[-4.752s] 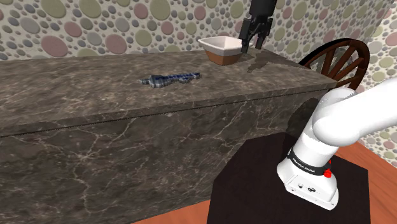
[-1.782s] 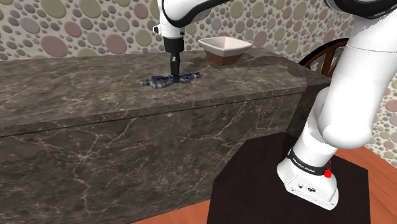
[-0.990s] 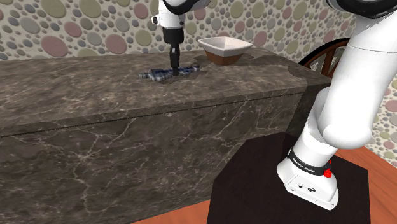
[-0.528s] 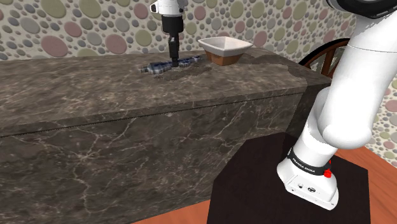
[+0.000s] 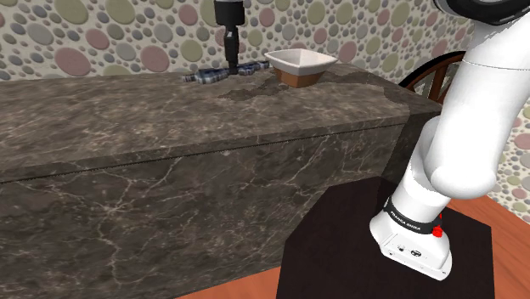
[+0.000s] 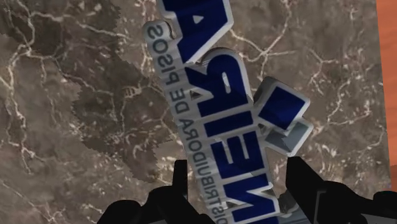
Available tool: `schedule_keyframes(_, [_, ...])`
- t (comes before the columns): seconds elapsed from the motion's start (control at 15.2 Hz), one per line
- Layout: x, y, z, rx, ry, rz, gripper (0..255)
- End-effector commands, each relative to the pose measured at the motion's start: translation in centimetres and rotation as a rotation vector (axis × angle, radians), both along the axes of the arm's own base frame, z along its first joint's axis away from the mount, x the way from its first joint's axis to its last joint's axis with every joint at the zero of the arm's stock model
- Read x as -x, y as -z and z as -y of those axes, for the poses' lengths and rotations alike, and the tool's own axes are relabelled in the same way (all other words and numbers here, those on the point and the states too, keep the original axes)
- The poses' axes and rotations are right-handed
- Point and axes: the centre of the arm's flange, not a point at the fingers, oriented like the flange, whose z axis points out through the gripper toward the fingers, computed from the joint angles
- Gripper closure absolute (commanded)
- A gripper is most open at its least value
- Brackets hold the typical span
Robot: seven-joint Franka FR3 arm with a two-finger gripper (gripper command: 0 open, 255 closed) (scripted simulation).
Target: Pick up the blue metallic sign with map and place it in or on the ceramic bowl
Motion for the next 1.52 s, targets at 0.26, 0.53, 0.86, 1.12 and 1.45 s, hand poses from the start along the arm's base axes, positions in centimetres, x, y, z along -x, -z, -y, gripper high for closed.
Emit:
schedule_keyframes(0.26, [0.0,-3.2,0.0,0.0,0.0,0.0,255])
schedule_keyframes(0.53, [0.0,-5.3,0.0,0.0,0.0,0.0,255])
schedule_keyframes(0.86, [0.1,-6.7,2.6,0.0,0.0,0.0,255])
schedule_keyframes(1.12, [0.4,-6.8,7.9,0.0,0.0,0.0,255])
schedule_keyframes(1.45, [0.8,-7.0,14.5,0.0,0.0,0.0,255])
